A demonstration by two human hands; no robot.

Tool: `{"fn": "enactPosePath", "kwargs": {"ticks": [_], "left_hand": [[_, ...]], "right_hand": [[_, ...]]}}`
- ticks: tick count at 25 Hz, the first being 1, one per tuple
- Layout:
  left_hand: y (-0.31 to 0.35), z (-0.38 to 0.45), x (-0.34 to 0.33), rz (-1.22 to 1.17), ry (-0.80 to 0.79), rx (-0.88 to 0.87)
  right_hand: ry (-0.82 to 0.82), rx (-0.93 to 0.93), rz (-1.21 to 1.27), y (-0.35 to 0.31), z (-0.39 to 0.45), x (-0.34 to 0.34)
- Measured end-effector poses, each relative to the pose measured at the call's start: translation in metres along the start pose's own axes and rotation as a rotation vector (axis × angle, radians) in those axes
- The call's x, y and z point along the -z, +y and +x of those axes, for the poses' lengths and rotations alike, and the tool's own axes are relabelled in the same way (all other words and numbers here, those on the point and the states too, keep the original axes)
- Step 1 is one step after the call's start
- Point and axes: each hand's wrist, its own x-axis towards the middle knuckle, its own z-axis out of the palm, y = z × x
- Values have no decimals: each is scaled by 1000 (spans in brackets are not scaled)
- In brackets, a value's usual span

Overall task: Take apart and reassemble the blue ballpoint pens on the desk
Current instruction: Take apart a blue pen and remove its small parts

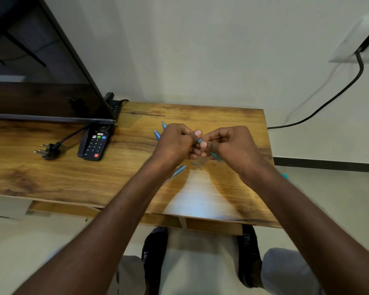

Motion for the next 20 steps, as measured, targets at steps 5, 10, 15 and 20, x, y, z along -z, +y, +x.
{"fn": "enactPosePath", "kwargs": {"ticks": [5, 10, 15, 20], "left_hand": [[1, -3, -1, -66, 8, 47], [2, -5, -2, -141, 10, 103], [7, -4, 6, -268, 64, 87], [6, 3, 17, -532, 22, 233]], "right_hand": [[-13, -40, 42, -2, -3, 0], [-20, -24, -27, -1, 0, 1], [-12, -29, -3, 1, -1, 3], [-14, -59, 126, 1, -1, 1]]}}
